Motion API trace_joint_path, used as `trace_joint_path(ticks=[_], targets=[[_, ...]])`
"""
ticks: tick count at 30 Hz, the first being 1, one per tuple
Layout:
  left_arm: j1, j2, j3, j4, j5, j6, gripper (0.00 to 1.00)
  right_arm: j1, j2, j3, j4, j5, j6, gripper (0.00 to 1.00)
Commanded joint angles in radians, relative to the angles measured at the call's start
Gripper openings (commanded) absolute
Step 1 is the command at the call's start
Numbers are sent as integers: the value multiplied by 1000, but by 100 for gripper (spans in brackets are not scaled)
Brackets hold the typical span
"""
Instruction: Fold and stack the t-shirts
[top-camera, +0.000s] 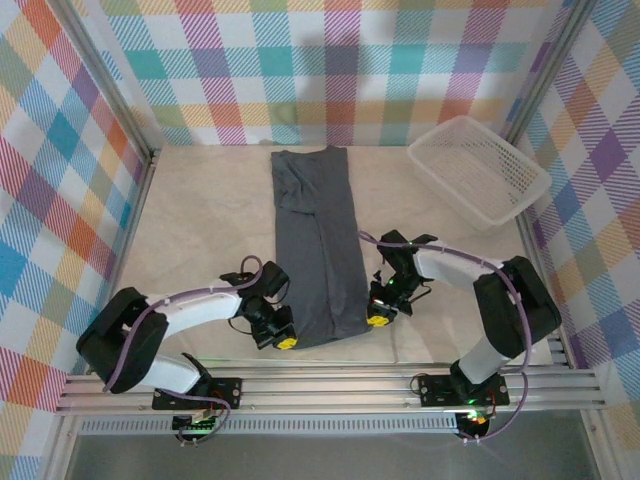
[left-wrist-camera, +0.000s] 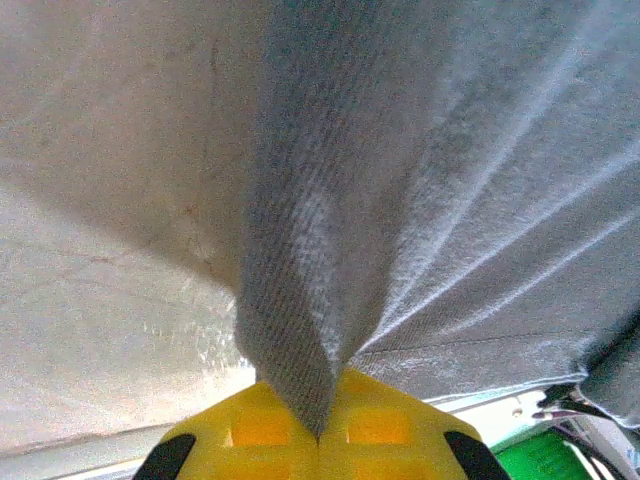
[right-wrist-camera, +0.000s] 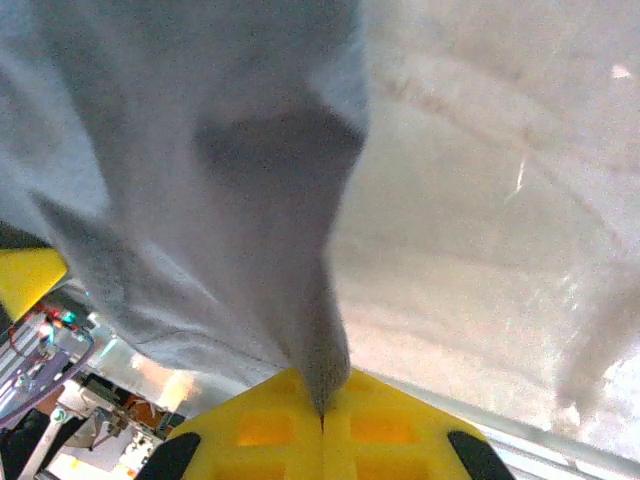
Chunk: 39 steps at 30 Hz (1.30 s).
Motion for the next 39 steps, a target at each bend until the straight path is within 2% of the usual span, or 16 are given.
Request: trace_joint_path(ticks=[1, 4, 9, 18, 22, 27, 28, 29, 31, 33, 34, 36, 39], targets=[[2, -47, 86, -82, -76, -42, 0, -6, -18, 78, -79, -11, 10, 0], [45, -77, 163, -119, -151, -76, 0, -41, 7, 165, -81, -8, 28, 0], [183, -55, 254, -60, -182, -108, 0, -91, 114, 364, -100, 5, 17, 0], [356, 254, 588, -38, -207, -9, 0, -181, 408, 764, -93, 55, 25, 0], [398, 418, 733, -48, -207, 52, 0, -196, 578, 962, -118, 55, 24, 0], [432, 581, 861, -50, -203, 91, 0, -217, 739, 1124, -110, 32, 31, 0], [435, 606, 879, -45, -202, 99, 3, -222, 767, 1153, -105, 18, 31, 1], [437, 626, 895, -48, -207, 109, 12, -225, 789, 1181, -112, 22, 27, 9], [442, 644, 923, -71, -238, 128, 32, -236, 823, 1235, -138, 32, 9, 35], [441, 602, 901, -72, -284, 128, 49, -239, 799, 1238, -128, 62, -24, 48], [437, 560, 875, -71, -304, 122, 52, -240, 769, 1221, -116, 81, -42, 63], [421, 471, 795, -79, -346, 102, 55, -241, 702, 1173, -105, 112, -68, 81], [387, 315, 594, -41, -349, 11, 56, -241, 575, 1008, -65, 137, -65, 83]])
